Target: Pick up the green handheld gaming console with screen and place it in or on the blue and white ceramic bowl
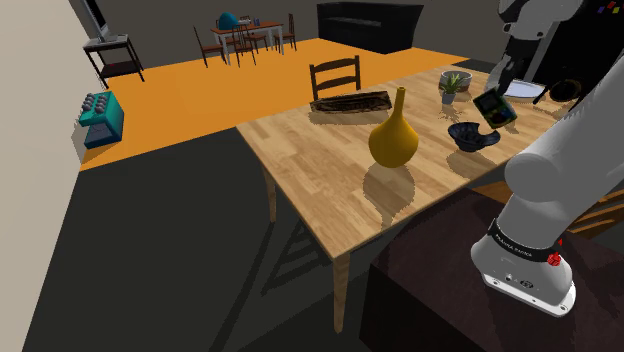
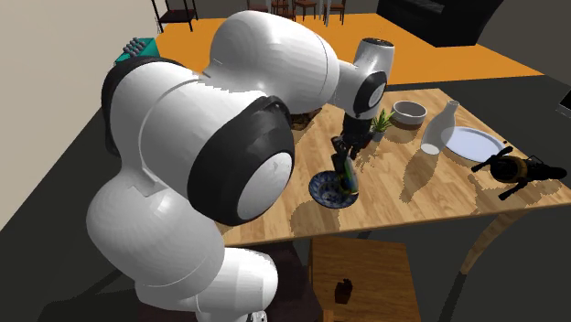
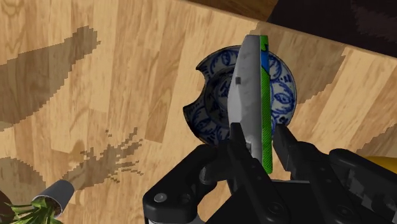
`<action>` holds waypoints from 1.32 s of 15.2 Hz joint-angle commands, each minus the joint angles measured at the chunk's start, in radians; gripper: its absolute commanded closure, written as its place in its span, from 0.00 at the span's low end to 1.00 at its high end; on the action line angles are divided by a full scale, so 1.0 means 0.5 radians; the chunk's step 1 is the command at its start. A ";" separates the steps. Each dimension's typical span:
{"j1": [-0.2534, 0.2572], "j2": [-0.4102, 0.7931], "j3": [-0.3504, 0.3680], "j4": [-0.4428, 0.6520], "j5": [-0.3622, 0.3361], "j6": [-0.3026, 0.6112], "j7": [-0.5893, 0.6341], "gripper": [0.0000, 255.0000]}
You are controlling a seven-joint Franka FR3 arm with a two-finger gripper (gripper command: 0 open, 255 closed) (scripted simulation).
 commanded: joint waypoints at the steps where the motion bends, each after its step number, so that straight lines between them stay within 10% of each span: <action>1: 0.000 0.029 -0.011 -0.030 0.017 0.056 -0.017 1.00; 19: 0.004 0.176 -0.047 -0.195 0.114 0.340 -0.098 1.00; 20: 0.005 0.176 -0.047 -0.195 0.114 0.340 -0.098 0.00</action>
